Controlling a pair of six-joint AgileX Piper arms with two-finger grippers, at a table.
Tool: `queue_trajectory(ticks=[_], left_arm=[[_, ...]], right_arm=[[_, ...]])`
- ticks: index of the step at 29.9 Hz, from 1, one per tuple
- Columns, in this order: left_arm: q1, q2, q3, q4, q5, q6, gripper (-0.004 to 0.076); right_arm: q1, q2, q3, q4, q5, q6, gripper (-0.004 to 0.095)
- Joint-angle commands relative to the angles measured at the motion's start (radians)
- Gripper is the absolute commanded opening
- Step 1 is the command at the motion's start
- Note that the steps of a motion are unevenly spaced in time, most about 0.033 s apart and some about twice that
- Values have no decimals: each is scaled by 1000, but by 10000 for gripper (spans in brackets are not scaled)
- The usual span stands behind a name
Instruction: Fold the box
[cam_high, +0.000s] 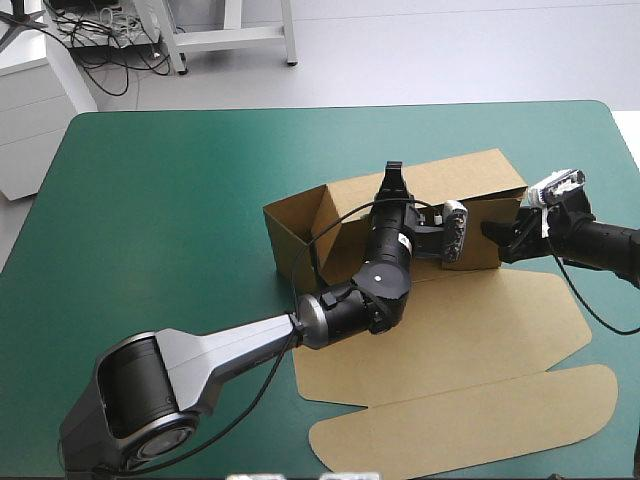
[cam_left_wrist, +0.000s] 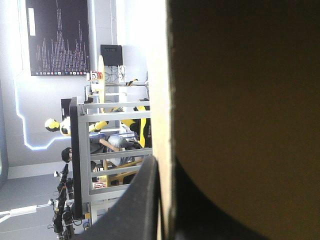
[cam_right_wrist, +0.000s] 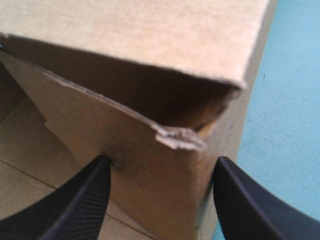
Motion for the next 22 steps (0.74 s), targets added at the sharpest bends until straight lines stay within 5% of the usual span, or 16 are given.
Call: queue_trajectory(ticks=[1, 12, 22], left_arm=[[-17, -50, -23, 16, -68, -11, -10], [-17, -50, -23, 8, -58, -11, -10], [-17, -50, -23, 8, -57, -2, -10]], right_arm=[[2, -13, -32, 135, 55, -29, 522], [2, 0, -32, 215, 12, -80, 18], [2, 0, -32, 215, 1, -86, -6]])
